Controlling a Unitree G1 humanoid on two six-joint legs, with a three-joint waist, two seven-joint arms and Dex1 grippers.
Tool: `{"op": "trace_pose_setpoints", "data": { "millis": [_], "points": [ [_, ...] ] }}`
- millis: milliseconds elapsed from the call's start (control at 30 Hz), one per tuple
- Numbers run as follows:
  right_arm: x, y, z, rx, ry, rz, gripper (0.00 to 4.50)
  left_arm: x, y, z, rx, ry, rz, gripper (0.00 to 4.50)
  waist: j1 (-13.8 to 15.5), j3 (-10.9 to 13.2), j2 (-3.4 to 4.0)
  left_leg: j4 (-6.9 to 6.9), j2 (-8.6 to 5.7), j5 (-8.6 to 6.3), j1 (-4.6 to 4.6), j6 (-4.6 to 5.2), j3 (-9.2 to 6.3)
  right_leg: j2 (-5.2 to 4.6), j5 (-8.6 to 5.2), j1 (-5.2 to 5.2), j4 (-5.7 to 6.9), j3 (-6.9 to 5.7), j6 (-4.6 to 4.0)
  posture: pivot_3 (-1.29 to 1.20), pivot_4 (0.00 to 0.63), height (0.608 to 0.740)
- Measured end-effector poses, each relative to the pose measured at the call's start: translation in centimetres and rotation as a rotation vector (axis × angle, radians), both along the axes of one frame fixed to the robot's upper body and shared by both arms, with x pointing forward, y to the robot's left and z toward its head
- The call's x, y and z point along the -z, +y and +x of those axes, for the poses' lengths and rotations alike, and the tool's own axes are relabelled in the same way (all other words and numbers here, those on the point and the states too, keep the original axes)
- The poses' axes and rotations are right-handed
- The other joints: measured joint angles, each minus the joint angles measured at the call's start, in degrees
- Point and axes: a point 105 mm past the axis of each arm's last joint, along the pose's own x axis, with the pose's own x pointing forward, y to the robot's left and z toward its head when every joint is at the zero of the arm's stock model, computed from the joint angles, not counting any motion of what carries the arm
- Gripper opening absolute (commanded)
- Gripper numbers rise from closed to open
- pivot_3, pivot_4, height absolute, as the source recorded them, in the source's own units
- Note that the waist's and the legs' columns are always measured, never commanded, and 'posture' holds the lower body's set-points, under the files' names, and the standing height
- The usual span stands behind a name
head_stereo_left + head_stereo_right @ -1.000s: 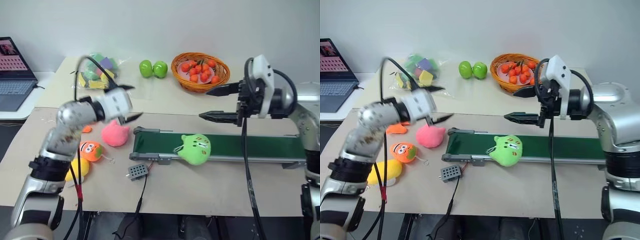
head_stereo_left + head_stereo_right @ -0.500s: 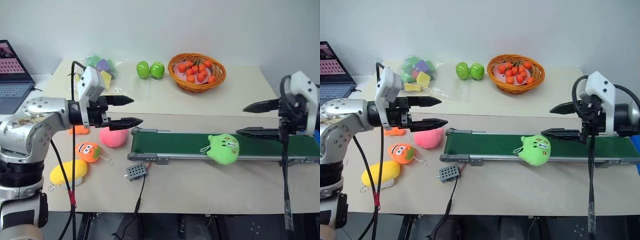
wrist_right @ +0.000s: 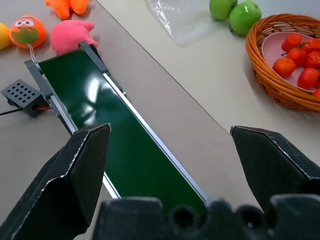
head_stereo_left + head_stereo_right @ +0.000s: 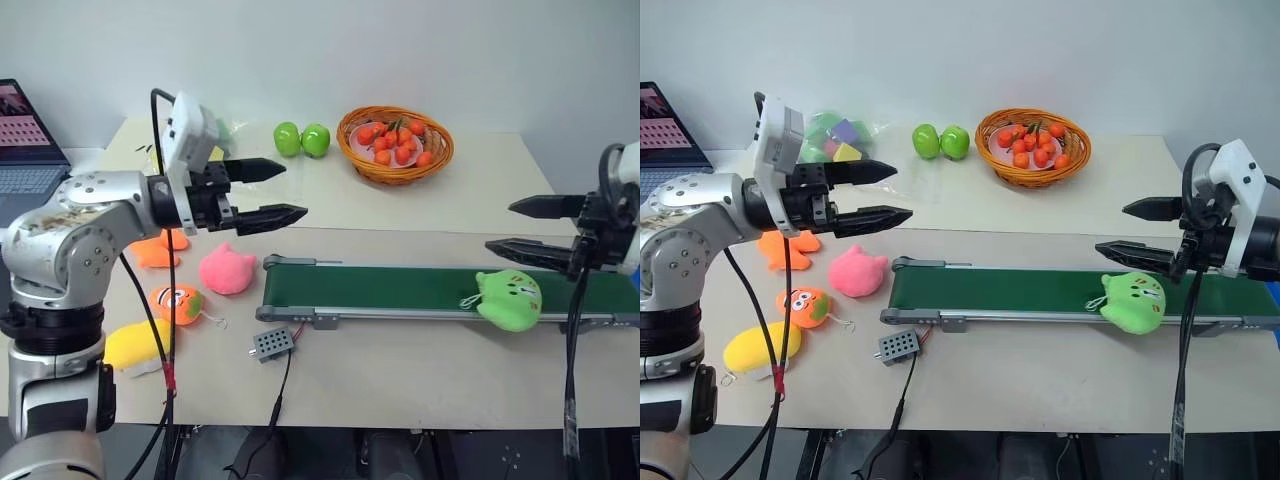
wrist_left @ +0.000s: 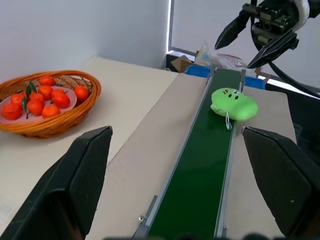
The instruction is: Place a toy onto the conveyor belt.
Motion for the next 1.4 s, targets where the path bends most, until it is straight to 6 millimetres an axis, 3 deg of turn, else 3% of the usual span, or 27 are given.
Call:
{"op": "trace_pose_setpoints", "data": {
  "millis": [367, 967, 1167, 1400],
  "points": [
    [-0.8, 0.8, -0.4, -0.003, -0.032, -0.010, 4.50, 0.1, -1.8, 0.1, 0.072, 0.025, -0.036, 4.42, 0.2, 0.0, 0.00, 0.01, -0.01, 0.00, -0.02, 0.00, 0.00, 0.00, 0.00, 0.00, -0.01, 0.00, 0.00, 0.00, 0.150, 0.738],
    [-3.1, 0.5, -1.4, 0.021, -0.057, -0.053, 4.50, 0.4, -3.9, -0.1, 0.171, 0.047, -0.083, 4.42, 0.3, 0.0, 0.00, 0.01, -0.01, -0.01, -0.01, 0.01, 0.00, 0.00, 0.00, 0.00, 0.00, 0.02, 0.00, 0.00, 0.150, 0.738],
    [-3.5, 1.3, -1.5, -0.003, -0.081, -0.033, 4.50, 0.5, -3.6, 0.4, 0.145, 0.045, -0.082, 4.42, 0.3, 0.0, 0.00, 0.01, -0.01, -0.01, -0.01, 0.01, 0.00, 0.00, 0.00, 0.01, -0.01, 0.01, 0.00, 0.00, 0.150, 0.738],
    [-1.3, 2.8, -0.4, -0.053, -0.028, 0.033, 4.50, 2.4, -1.0, 1.2, 0.021, 0.065, 0.003, 4.42, 0.0, 0.0, 0.01, -0.01, -0.01, 0.00, 0.00, 0.01, 0.01, 0.00, 0.00, -0.01, 0.00, 0.03, 0.00, 0.00, 0.150, 0.738]
  ]
}}
